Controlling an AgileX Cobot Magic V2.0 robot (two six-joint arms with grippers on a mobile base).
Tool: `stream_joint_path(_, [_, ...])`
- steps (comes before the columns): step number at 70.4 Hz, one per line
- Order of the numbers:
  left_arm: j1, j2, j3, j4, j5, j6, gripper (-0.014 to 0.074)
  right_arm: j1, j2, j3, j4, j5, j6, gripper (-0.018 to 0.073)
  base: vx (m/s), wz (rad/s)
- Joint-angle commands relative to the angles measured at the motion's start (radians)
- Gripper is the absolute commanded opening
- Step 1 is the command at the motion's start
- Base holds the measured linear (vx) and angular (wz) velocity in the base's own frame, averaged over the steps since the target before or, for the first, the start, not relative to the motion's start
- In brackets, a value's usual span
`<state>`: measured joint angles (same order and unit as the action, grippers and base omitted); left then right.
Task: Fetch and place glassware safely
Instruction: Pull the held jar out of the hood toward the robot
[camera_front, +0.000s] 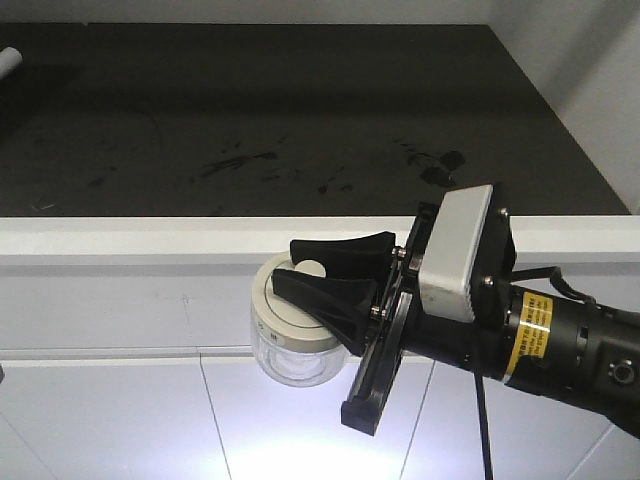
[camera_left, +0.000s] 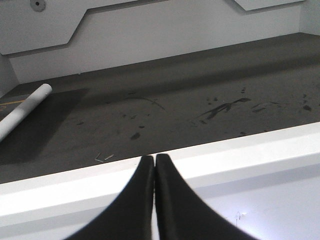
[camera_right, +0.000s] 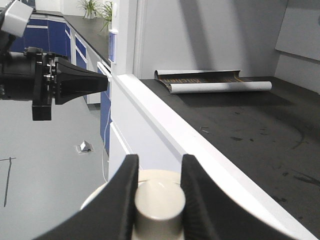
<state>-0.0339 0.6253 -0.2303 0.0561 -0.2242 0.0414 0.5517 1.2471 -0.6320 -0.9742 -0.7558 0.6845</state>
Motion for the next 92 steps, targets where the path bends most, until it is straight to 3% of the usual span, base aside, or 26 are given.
stream_joint_path(1, [-0.002,-0.001,-0.026,-0.005,-0.071,-0.007,-0.0007,0.002,-0.029,-0.027,0.058,-0.070,-0.007,-0.0002,0.00,0.00])
stream_joint_path(92, [-0.002,-0.001,-0.026,-0.005,-0.071,-0.007,-0.0007,0.002,-0.029,-0.027,0.054,-0.072,-0.007,-0.0002,0.00,0.02])
